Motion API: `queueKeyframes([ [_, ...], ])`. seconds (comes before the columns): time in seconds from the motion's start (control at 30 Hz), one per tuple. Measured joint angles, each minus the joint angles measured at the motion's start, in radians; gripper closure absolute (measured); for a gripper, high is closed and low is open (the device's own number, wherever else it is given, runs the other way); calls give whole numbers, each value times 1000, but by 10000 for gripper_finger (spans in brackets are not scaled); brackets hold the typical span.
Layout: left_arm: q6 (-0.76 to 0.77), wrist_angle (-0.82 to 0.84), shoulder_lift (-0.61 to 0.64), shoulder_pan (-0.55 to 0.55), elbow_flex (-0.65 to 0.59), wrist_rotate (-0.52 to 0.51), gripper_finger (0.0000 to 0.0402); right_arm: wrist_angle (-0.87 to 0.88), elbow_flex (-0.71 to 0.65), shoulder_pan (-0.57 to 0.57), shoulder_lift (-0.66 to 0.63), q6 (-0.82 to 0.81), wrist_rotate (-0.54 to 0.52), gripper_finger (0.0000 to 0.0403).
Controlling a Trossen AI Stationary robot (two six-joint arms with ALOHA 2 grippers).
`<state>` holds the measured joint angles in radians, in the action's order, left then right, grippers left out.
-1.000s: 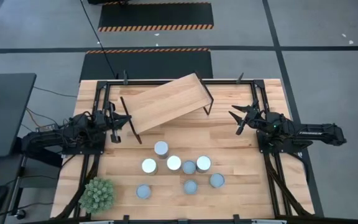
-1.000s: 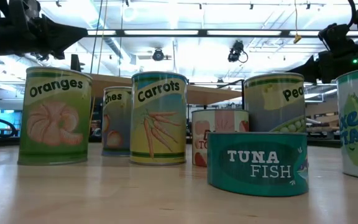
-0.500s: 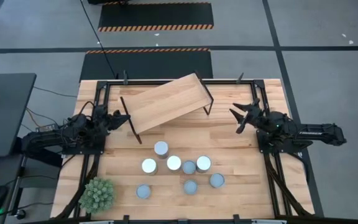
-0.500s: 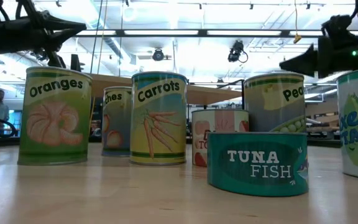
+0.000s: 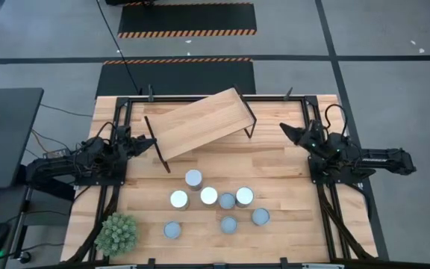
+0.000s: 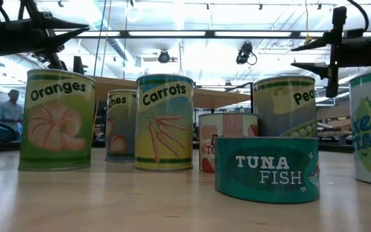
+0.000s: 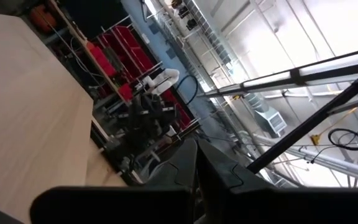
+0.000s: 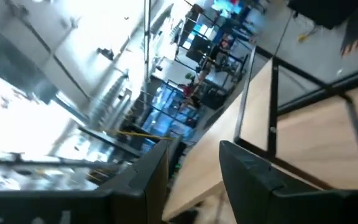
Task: Pick and place cans onto a shelf
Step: Put the canned oranges on the shelf
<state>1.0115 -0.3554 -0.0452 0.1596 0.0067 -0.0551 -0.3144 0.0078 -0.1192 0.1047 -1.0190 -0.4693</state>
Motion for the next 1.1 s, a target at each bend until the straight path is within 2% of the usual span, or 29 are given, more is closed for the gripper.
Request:
queueKeyframes([
  [0.2,-103,-24,-1,-1,19,34,377,-64,0,0,0,-10,16,252],
  [0.33,-204,-12,0,0,95,44,363,-154,0,1,0,-39,88,252],
  [0.53,-310,37,-21,0,205,120,347,-262,0,1,0,-145,216,252],
  [0.77,-286,39,-110,-4,284,153,347,-329,3,1,0,-110,309,252],
  [0.97,-304,39,-268,-66,385,159,347,-229,121,1,9,-29,389,252],
  [1.1,-320,66,-368,-121,449,165,347,-12,263,2,38,58,423,252],
])
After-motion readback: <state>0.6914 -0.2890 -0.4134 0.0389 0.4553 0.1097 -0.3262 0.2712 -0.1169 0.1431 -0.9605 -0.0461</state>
